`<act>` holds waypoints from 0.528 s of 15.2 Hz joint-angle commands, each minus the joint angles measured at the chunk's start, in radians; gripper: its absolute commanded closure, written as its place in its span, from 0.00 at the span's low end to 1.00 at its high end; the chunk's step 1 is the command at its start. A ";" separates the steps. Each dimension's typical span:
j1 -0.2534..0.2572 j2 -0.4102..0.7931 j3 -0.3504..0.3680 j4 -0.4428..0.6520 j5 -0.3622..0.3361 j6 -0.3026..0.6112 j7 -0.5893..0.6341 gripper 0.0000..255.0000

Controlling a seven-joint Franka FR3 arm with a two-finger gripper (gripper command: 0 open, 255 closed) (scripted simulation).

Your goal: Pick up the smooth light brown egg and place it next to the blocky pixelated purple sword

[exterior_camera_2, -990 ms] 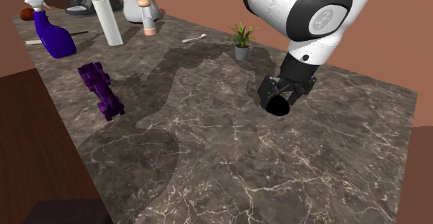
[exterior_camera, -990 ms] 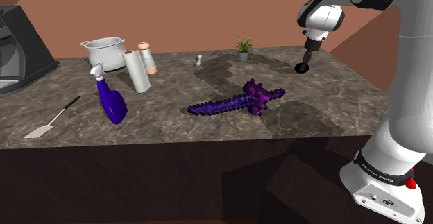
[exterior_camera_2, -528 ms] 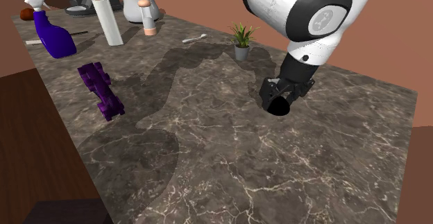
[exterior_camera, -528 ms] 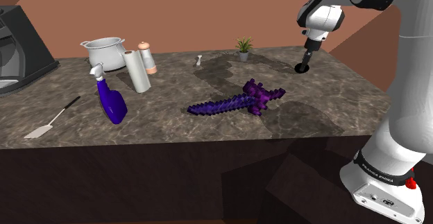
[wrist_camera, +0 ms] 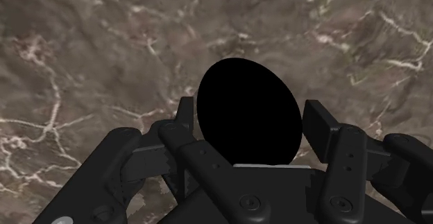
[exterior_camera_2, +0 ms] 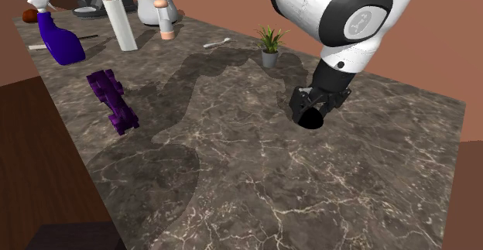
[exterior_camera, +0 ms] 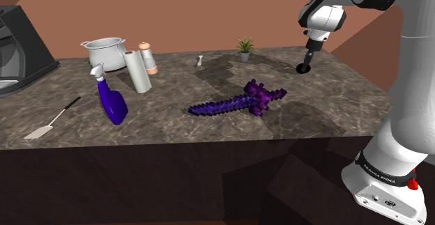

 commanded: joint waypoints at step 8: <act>0.029 -0.068 -0.035 0.034 -0.072 -0.071 0.058 1.00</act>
